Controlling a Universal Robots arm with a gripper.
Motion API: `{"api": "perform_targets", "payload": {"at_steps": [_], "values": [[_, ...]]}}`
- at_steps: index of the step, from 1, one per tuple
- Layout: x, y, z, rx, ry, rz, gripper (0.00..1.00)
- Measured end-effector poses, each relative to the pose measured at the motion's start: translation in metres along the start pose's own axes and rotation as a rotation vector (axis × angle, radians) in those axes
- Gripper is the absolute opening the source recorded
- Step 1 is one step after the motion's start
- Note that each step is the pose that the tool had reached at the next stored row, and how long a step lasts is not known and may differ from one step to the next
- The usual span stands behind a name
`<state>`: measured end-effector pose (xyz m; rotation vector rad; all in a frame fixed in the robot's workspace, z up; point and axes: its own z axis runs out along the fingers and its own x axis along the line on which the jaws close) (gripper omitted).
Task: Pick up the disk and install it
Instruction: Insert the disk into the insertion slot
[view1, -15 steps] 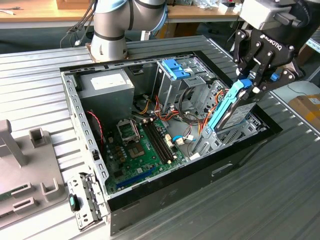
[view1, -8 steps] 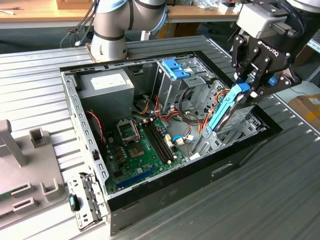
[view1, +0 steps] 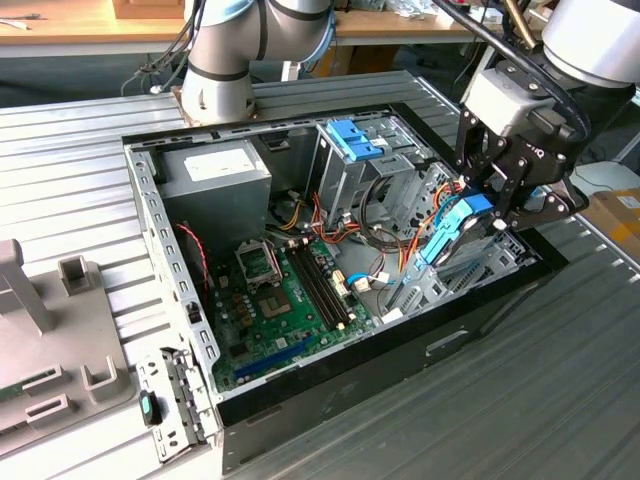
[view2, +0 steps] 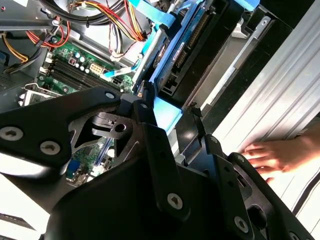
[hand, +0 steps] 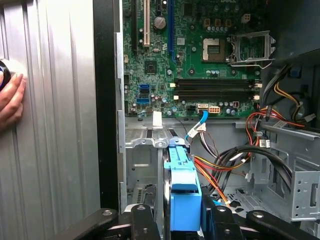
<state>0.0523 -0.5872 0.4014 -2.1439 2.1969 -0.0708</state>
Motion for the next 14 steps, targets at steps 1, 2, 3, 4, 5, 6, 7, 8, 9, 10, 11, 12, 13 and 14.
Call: {"api": "perform_targets", "payload": {"at_steps": [1,2,3,4,5,6,7,8,9,10,11,12,13,14], "values": [[0.0000,0.0000,0.0000,0.0000,0.0001,0.000,0.44],[0.0000,0.0000,0.0001,0.0000,0.0001,0.000,0.44],[0.0000,0.0000,0.0001,0.0000,0.0001,0.000,0.44],[0.0000,0.0000,0.0002,0.0000,0.0000,0.000,0.44],[0.0000,0.0000,0.0002,0.0000,0.0001,0.000,0.44],[0.0000,0.0000,0.0003,0.0000,0.0000,0.000,0.44],[0.0000,0.0000,0.0003,0.0000,0.0001,0.000,0.44],[0.0000,0.0000,0.0004,0.0000,0.0001,0.000,0.44],[0.0000,0.0001,0.0012,0.0001,-0.0002,0.000,0.44],[0.0000,0.0001,0.0012,0.0000,0.0000,0.000,0.44],[0.0000,0.0001,0.0012,0.0000,0.0000,0.000,0.44],[0.0000,0.0001,0.0012,0.0000,0.0001,0.000,0.44],[0.0000,0.0001,0.0012,0.0000,0.0001,0.000,0.44],[0.0000,0.0001,0.0012,0.0000,0.0001,0.000,0.44]]}}
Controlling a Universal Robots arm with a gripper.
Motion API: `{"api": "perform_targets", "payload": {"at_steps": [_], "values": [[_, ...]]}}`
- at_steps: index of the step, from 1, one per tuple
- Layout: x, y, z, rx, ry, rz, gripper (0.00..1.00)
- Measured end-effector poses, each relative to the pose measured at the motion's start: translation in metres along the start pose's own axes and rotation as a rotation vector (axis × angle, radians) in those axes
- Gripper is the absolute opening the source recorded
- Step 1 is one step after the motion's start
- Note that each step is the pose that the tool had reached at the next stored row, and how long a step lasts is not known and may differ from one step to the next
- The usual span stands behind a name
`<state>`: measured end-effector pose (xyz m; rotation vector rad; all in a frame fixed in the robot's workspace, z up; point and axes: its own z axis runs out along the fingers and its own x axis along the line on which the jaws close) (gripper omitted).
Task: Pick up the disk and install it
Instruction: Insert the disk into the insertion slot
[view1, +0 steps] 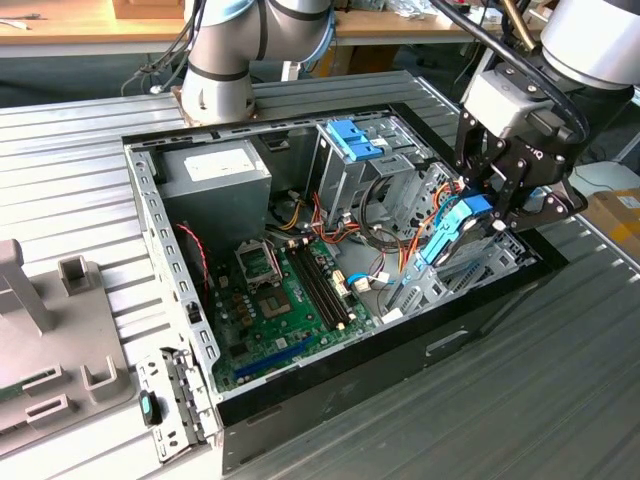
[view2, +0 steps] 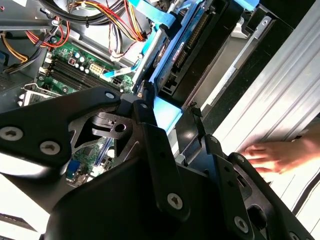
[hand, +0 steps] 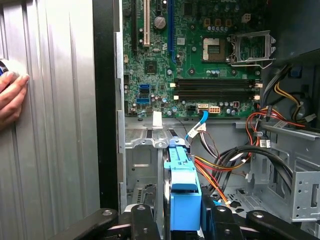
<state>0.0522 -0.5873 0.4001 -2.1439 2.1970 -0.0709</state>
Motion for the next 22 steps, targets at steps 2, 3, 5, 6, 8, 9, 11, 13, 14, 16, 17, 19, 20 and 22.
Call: {"api": "perform_targets", "payload": {"at_steps": [2,3,5,6,8,9,11,13,14,16,17,19,20,22], "values": [[-0.0001,0.0000,0.0001,0.0000,-0.0004,0.000,0.44],[0.0000,0.0000,0.0000,-0.0001,0.0000,0.000,0.42],[0.0000,0.0000,0.0001,0.0000,0.0000,0.000,0.38],[0.0000,0.0000,0.0001,0.0000,0.0000,0.000,0.38],[0.0000,0.0000,0.0001,0.0000,0.0000,0.000,0.38],[0.0000,0.0000,0.0001,0.0000,0.0000,0.000,0.38],[0.0000,0.0000,0.0001,0.0000,0.0000,0.000,0.38],[0.0000,-0.0004,-0.0049,0.0002,-0.0006,0.000,0.38],[-0.0002,-0.0010,-0.0119,0.0000,0.0002,0.000,0.38],[-0.0004,-0.0019,-0.0229,0.0001,0.0000,0.000,0.38],[-0.0005,-0.0024,-0.0286,0.0004,0.0003,0.000,0.38],[-0.0005,-0.0024,-0.0289,0.0005,-0.0002,0.000,0.38],[-0.0005,-0.0024,-0.0289,0.0005,-0.0002,0.000,0.38],[-0.0006,-0.0025,-0.0301,0.0005,0.0000,0.000,0.38]]}}
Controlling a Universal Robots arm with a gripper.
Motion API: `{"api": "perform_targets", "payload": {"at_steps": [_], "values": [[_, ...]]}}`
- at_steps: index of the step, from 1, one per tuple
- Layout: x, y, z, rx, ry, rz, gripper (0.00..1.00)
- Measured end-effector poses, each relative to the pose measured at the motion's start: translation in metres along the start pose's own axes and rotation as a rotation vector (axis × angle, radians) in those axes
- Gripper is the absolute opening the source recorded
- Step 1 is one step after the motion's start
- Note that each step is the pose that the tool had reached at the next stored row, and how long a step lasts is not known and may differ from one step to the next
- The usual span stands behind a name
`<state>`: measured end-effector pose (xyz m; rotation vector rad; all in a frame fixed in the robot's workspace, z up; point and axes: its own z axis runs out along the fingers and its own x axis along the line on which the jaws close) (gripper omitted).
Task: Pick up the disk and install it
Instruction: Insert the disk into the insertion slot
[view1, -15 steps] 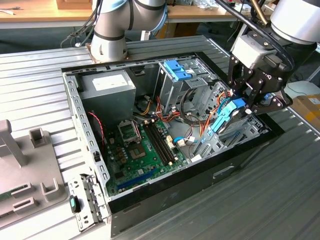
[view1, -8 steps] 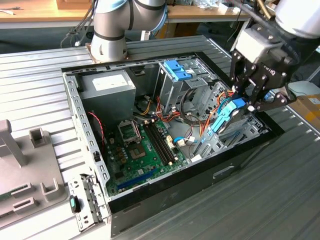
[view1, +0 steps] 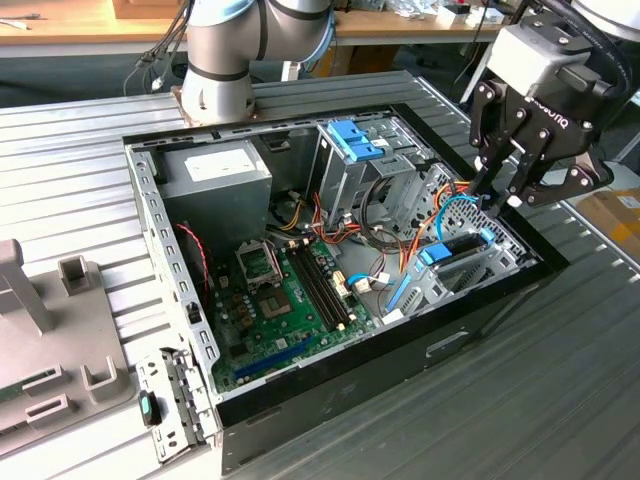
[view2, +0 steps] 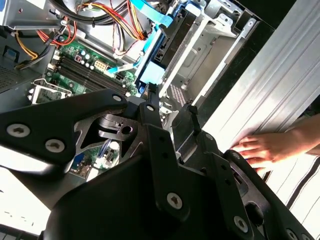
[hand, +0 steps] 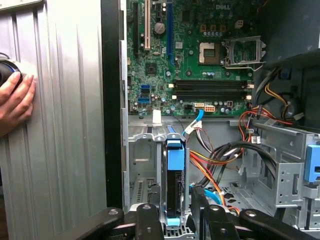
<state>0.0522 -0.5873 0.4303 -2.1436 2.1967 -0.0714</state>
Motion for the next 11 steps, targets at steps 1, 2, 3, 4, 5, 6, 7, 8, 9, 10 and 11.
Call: {"api": "perform_targets", "payload": {"at_steps": [1,2,3,4,5,6,7,8,9,10,11], "values": [[0.0000,-0.0001,-0.0013,0.0000,0.0000,0.000,0.38],[0.0000,-0.0001,-0.0013,0.0000,0.0000,0.000,0.38],[0.0000,-0.0001,-0.0013,0.0000,0.0000,0.000,0.38],[0.0000,-0.0001,-0.0013,0.0000,0.0000,0.000,0.38],[0.0000,-0.0001,-0.0013,0.0000,0.0000,0.000,0.38],[0.0000,-0.0001,-0.0013,0.0000,0.0000,0.000,0.38],[0.0000,-0.0001,-0.0014,0.0000,0.0000,0.000,0.38],[0.0000,-0.0001,-0.0014,0.0000,0.0000,0.000,0.38],[0.0000,-0.0001,-0.0014,0.0000,0.0000,0.000,0.38],[0.0000,-0.0001,-0.0014,0.0000,0.0000,0.000,0.38],[0.0000,-0.0001,-0.0015,0.0000,0.0000,0.000,0.38]]}}
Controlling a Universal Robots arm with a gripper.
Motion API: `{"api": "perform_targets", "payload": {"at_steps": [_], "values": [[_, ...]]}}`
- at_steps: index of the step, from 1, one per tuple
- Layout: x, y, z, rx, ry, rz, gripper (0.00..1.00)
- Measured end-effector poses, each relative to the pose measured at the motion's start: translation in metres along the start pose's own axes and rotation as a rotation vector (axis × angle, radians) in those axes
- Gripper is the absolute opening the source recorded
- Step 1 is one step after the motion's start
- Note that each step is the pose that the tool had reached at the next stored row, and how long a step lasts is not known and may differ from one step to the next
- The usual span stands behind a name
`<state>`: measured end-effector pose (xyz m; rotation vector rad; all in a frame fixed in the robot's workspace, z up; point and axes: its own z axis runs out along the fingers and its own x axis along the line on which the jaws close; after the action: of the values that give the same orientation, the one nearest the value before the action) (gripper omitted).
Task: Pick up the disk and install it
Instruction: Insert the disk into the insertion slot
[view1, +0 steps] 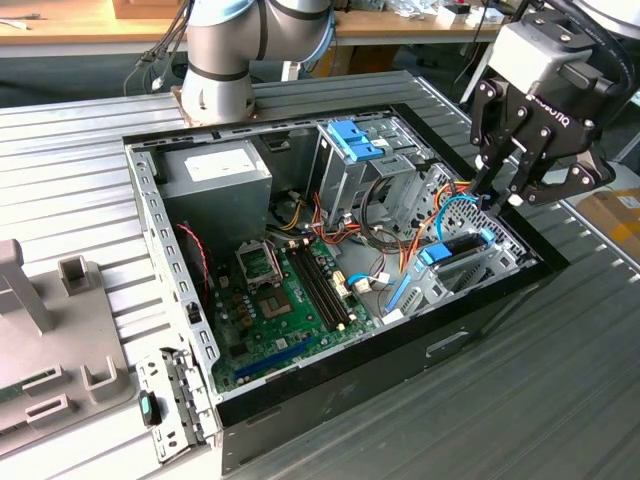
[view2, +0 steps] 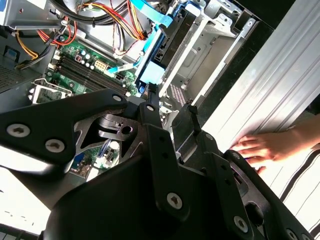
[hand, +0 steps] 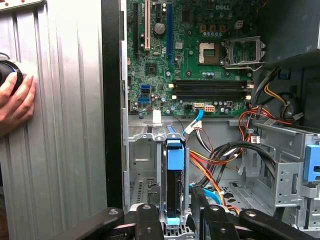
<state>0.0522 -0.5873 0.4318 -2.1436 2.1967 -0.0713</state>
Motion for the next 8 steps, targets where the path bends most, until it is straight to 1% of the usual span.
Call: {"api": "perform_targets", "payload": {"at_steps": [2,7,8], "values": [[-0.0002,-0.0015,0.0001,-0.0001,0.0001,0.000,0.38],[-0.0006,-0.0099,0.0010,0.0000,0.0001,0.000,0.38],[-0.0007,-0.0101,0.0011,0.0000,0.0000,0.000,0.38]]}}
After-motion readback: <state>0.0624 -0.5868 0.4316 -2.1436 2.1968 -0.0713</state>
